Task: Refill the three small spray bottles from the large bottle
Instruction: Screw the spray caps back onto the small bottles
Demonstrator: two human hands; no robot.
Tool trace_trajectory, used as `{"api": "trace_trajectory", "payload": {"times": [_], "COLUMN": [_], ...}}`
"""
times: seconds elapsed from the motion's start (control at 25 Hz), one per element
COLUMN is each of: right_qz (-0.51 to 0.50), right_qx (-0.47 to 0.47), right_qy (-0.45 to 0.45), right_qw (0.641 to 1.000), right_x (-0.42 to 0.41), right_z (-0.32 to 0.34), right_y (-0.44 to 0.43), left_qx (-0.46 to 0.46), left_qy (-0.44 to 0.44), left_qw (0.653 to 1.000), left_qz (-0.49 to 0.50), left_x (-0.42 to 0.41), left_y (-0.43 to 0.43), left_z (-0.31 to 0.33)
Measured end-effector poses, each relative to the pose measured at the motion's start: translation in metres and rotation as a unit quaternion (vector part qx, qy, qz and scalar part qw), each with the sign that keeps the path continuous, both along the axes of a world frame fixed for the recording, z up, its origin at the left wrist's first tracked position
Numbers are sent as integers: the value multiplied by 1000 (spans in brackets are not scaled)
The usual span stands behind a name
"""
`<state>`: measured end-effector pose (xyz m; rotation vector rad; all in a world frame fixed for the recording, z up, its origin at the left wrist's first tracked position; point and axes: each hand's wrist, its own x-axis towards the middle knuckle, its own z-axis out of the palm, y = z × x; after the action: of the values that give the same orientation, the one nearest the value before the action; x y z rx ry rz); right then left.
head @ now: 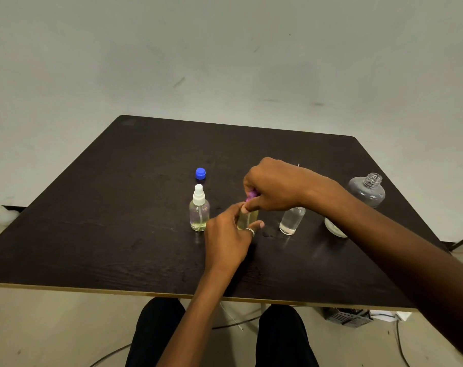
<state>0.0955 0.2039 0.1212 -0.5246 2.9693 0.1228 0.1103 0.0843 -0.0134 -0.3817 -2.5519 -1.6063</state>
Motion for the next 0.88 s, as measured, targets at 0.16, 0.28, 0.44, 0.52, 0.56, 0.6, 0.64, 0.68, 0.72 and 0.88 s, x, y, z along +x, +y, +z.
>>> {"api": "trace_trajectory", "payload": {"times": [0.16, 0.28, 0.44, 0.52, 0.56, 0.6, 0.64, 0.68, 0.72, 0.88], "right_qz": [-22, 5, 65, 51, 40, 22, 6, -5, -8, 42], "right_qx": [18, -6, -26, -22, -17, -10, -3, 1, 5, -34], "right_qy": [50, 1, -50, -36, -23, -7, 9, 22, 32, -21], "right_qw": [998, 1000, 996, 998, 999, 1000, 1000, 1000, 999, 998], "right_x": [4, 7, 7, 4, 3, 2, 2, 1, 2, 7], "right_z": [-8, 2, 10, 6, 2, -1, -5, -9, -12, -1], "right_y": [1, 3, 3, 3, 3, 2, 2, 3, 5, 10], "left_qx": [4, 0, -12, -10, -7, -4, 0, 3, 4, 0], "left_qy": [-19, -20, -15, -7, -4, -2, 0, 1, 1, -6], "left_qw": [1000, 1000, 1000, 1000, 1000, 1000, 1000, 1000, 1000, 1000], "left_qz": [-2, -4, -4, -7, -6, -5, -5, -6, -7, -7], "left_x": [-1, -1, -2, -2, -1, -1, -1, -2, -2, -1], "left_y": [0, 0, 0, 0, 0, 0, -1, 0, 0, 0], "left_z": [-1, 0, 0, 0, 0, 0, -1, -2, -2, 0]}}
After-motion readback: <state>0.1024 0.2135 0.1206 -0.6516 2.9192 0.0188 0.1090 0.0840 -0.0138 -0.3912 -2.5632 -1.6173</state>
